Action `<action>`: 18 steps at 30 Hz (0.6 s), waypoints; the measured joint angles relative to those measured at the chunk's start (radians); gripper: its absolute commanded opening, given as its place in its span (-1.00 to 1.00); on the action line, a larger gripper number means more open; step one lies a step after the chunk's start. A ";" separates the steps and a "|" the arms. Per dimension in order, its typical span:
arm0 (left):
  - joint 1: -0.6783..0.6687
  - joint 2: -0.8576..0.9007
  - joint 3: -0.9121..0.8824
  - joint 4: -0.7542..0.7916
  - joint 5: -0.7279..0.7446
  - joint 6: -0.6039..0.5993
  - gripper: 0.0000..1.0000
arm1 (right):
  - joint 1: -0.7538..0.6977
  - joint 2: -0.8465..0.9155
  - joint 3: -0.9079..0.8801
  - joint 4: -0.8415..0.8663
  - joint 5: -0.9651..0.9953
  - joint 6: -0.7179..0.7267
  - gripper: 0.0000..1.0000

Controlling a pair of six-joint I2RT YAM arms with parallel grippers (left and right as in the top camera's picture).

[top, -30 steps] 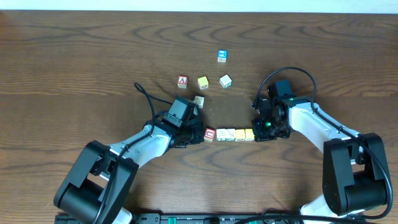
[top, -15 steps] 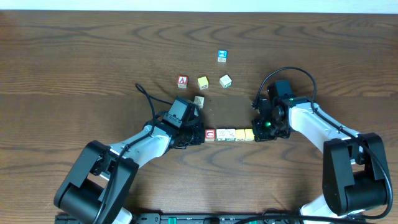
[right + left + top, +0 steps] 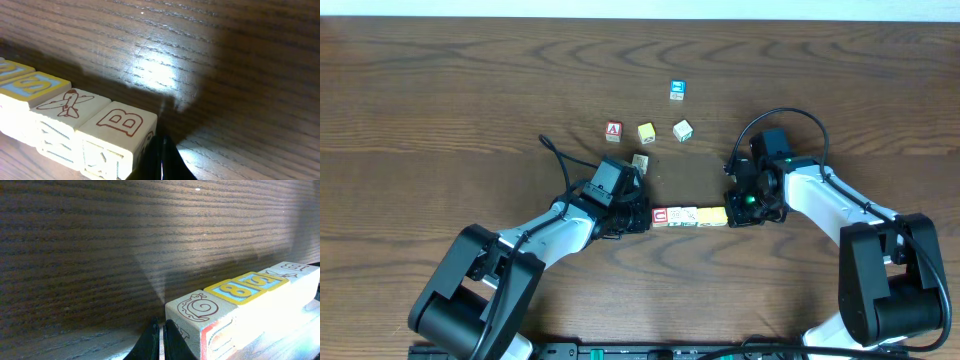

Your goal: Lift 5 blocks

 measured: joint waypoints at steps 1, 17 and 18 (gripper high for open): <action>0.000 0.000 0.000 0.000 0.000 0.000 -0.85 | 0.000 0.000 0.000 0.001 -0.001 -0.002 -0.97; 0.000 0.000 -0.001 0.001 0.009 0.050 -0.86 | 0.000 0.000 -0.001 0.003 0.001 -0.002 -0.97; 0.000 0.000 -0.001 0.000 0.006 0.053 -0.86 | 0.000 0.000 -0.001 0.003 0.003 -0.002 -0.97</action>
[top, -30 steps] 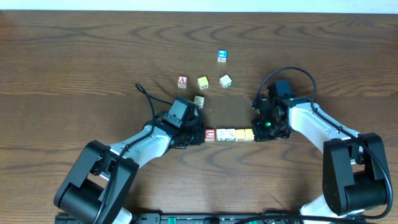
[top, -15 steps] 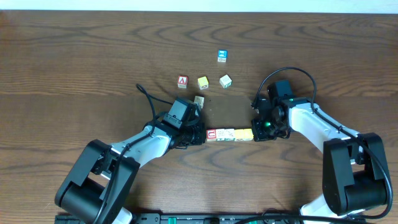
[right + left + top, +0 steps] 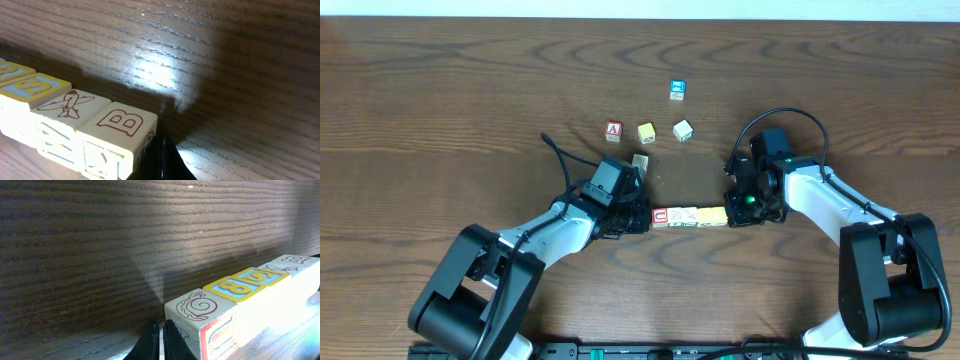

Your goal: Lift 5 blocks

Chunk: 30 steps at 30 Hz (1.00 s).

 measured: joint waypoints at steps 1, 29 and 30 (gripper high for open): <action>0.000 0.000 0.000 0.000 -0.003 0.003 -0.86 | 0.000 0.000 0.000 0.000 0.002 0.000 -0.97; 0.059 -0.002 0.001 -0.012 -0.011 0.055 -0.86 | 0.000 -0.011 0.014 -0.017 0.117 0.077 -0.98; 0.059 -0.002 0.001 -0.012 -0.011 0.055 -0.85 | 0.000 -0.011 0.014 -0.017 0.111 0.077 -0.97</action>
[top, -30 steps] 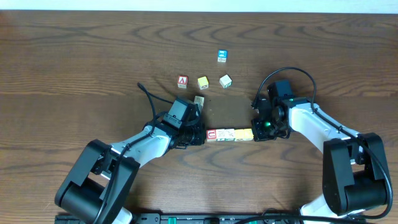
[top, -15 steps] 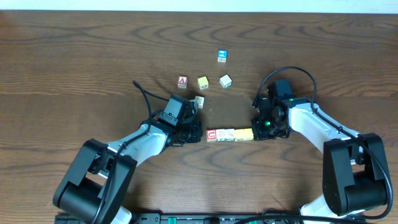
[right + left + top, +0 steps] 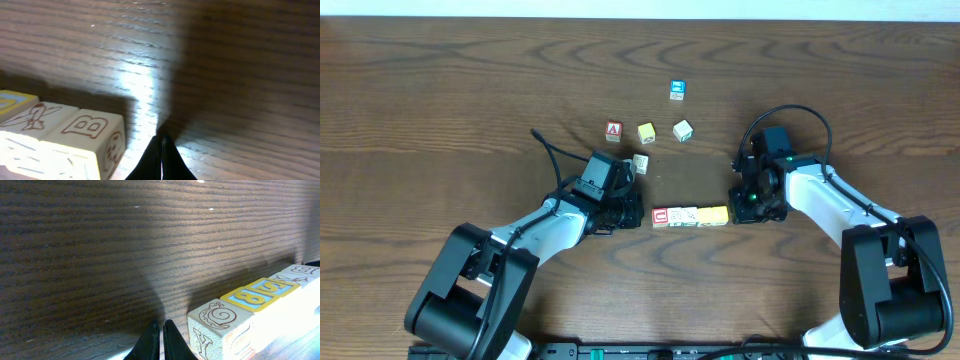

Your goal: Lift 5 blocks

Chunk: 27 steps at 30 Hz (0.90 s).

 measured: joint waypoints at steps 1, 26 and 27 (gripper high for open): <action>0.000 0.000 0.000 0.000 0.000 0.000 -0.86 | 0.000 0.000 0.000 0.000 -0.006 0.000 -0.97; -0.034 -0.006 -0.007 -0.018 0.060 0.015 -0.86 | 0.000 -0.001 0.000 -0.018 -0.098 -0.001 -0.98; -0.034 -0.006 -0.007 -0.018 0.060 0.015 -0.85 | 0.000 -0.001 0.000 -0.017 -0.103 -0.001 -0.97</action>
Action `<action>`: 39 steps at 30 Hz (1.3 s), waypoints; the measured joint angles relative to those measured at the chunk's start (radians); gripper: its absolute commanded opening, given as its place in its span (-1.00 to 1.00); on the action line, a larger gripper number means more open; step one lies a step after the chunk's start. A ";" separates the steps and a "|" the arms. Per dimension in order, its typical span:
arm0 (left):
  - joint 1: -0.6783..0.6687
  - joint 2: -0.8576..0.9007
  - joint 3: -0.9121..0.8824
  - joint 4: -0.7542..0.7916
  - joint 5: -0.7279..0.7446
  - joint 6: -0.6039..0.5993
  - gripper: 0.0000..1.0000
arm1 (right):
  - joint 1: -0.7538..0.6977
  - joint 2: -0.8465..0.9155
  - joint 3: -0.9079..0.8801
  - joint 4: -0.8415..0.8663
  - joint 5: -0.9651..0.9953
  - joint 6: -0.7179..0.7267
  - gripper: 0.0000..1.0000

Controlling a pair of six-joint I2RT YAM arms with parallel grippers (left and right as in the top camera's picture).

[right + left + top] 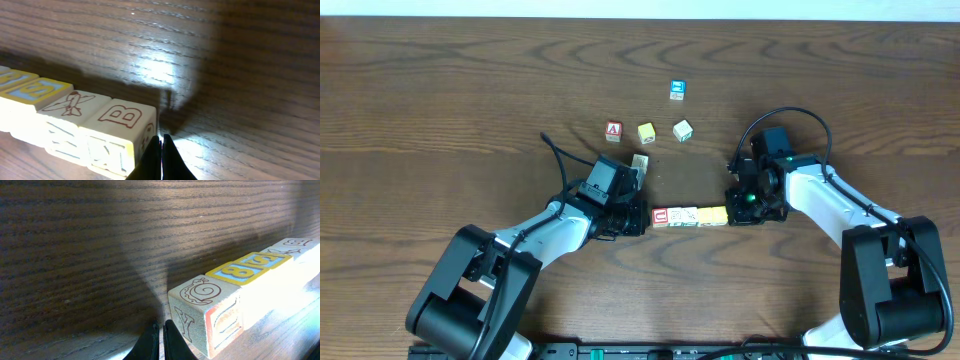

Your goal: Lift 5 blocks

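Observation:
A straight row of several wooden blocks (689,215) lies on the table between my two grippers. In the left wrist view its near end is a snail block (200,293), then yellow-and-blue number blocks (235,272). My left gripper (160,341) is shut, its tips right beside that block's Y face. In the right wrist view the other end is the B block (124,117), next to an airplane block (73,104). My right gripper (161,152) is shut with its tips against the B block's end face. Nothing is between either pair of fingers.
Loose blocks sit beyond the row: one (640,161) just behind my left gripper (640,220), then an A block (613,130), a yellow one (646,131), a white one (682,130) and a blue one (677,89) farther back. The bare wooden table (440,110) surrounds them.
Both shut grippers stood a little away from the row's ends. Now the left one is at the snail block and the right one is against the B block.
At the two oldest moments both shut grippers were at the ends of the row, left at the snail block, right at the B block. Then both stood back with a gap at each end. Now they are at the ends again; the row has stayed in place.

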 measured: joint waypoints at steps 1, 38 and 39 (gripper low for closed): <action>0.000 0.000 0.000 0.002 0.000 0.000 -0.85 | 0.000 0.000 0.000 0.002 -0.004 0.000 -0.97; 0.004 0.000 -0.005 0.010 0.067 -0.080 -0.86 | -0.007 -0.002 0.000 0.024 -0.033 -0.023 -0.97; 0.005 0.000 -0.005 0.011 0.067 -0.080 -0.86 | -0.007 -0.002 0.000 0.025 -0.034 -0.023 -0.98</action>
